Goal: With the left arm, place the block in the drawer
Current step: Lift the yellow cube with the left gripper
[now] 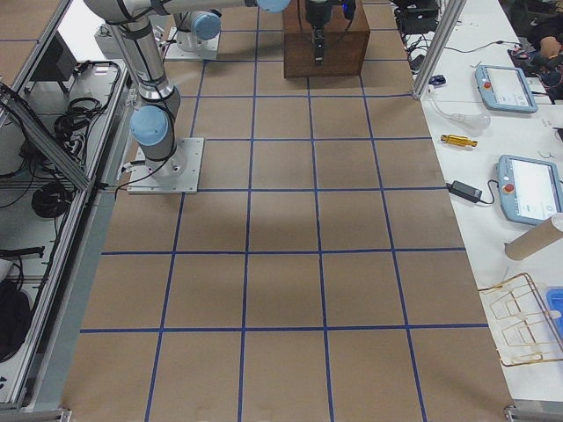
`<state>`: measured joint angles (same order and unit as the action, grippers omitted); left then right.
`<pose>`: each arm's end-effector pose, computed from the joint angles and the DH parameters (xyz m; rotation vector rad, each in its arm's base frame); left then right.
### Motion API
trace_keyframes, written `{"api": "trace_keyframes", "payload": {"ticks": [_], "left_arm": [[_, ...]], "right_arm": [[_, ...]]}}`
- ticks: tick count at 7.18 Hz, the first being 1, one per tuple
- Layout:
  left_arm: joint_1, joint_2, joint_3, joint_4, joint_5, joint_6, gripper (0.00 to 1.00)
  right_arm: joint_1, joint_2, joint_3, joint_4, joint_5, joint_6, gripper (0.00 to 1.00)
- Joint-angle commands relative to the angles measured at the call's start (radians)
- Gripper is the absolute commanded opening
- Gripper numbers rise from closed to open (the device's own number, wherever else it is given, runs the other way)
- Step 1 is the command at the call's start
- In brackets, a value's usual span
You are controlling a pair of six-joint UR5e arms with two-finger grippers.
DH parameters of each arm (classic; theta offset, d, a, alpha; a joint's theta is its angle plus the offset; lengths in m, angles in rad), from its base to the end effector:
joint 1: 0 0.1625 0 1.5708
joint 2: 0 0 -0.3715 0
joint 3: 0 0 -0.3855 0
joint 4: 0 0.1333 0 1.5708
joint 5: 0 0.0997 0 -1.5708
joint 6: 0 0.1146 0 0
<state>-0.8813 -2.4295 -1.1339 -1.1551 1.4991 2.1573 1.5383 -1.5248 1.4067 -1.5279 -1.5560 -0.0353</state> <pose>0.3564 -0.6548 0.1325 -2.0915 -2.3193 0.1094 0.1184 -0.5120 0.4723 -0.0052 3.1271 -0.1184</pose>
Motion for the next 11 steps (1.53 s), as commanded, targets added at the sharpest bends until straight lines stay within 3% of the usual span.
{"api": "trace_keyframes", "payload": {"ticks": [1,2,7,11], "left_arm": [[0.002,0.0,-0.003,0.02,0.001,0.015,0.15],[0.002,0.0,-0.001,0.02,0.0,0.018,0.04],[0.001,0.059,0.008,-0.001,-0.002,0.024,0.0],[-0.062,0.274,0.002,-0.319,0.007,-0.019,0.0]], "right_arm": [[0.0,0.0,0.0,0.0,-0.001,0.0,1.0],[-0.001,0.0,0.0,0.0,-0.001,0.0,1.0],[0.0,0.0,0.0,0.0,0.001,0.0,1.0],[0.0,0.0,0.0,0.0,0.001,0.0,1.0]]}}
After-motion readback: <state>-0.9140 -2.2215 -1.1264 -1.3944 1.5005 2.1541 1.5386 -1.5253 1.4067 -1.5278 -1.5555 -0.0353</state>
